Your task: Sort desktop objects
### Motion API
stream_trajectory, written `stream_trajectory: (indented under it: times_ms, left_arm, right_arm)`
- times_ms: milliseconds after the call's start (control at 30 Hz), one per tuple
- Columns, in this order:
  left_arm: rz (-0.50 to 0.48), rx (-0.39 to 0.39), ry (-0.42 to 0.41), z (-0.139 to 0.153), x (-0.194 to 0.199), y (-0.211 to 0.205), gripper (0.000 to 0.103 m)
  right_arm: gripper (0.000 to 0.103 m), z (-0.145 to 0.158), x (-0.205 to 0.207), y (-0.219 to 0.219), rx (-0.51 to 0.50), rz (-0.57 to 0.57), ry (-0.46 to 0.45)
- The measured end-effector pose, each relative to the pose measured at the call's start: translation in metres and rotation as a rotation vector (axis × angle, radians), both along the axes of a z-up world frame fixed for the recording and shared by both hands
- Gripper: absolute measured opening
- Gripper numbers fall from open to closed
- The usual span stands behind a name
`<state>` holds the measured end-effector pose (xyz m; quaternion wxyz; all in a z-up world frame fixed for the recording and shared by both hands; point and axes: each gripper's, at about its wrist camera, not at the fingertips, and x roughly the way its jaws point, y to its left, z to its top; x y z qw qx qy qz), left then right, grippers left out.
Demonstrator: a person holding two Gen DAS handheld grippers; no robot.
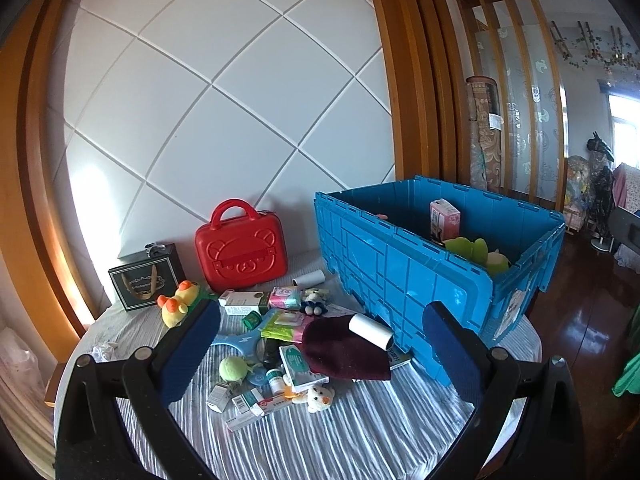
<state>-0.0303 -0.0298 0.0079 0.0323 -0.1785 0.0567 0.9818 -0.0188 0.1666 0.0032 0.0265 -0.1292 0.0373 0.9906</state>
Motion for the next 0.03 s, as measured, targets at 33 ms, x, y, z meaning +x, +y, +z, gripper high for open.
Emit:
stream_trajectory:
  times_ms: [33]
  left_arm:
    - [0.009, -0.009, 0.013, 0.0018, 0.0009, -0.0010, 0.103]
  right_arm:
    - [0.103, 0.0005, -0.0009, -0.0007, 0.000, 0.002, 0.003]
